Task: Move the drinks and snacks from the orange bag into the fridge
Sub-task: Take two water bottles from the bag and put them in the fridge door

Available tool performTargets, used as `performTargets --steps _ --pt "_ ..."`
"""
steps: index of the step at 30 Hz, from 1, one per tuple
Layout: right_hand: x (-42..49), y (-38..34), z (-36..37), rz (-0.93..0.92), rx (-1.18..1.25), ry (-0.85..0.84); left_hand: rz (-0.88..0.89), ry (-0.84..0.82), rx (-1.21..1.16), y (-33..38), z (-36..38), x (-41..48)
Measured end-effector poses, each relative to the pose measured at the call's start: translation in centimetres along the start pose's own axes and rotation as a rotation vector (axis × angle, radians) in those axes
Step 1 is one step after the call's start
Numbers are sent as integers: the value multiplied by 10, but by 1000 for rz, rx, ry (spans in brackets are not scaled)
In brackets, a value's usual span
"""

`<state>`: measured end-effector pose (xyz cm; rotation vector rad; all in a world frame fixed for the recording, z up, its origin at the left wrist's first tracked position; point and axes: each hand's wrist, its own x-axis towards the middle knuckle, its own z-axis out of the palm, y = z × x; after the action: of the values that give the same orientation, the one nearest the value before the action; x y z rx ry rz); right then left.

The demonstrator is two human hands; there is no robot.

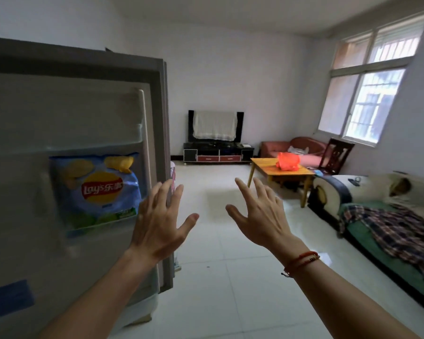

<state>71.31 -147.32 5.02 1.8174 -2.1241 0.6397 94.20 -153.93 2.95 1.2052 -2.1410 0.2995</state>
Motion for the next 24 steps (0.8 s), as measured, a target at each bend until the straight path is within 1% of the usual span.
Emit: performTargets --steps 6,15,19,24 --pt "-41 28 -25 163 -113 23 114 -35 -105 29 18 9" --pt "-101 95 -68 358 -251 58 310 -72 -243 110 40 19" --pt "-120 123 -75 419 -256 57 359 -70 -266 149 45 23" --pt "-126 148 -77 445 -215 38 388 -68 -255 175 57 30"
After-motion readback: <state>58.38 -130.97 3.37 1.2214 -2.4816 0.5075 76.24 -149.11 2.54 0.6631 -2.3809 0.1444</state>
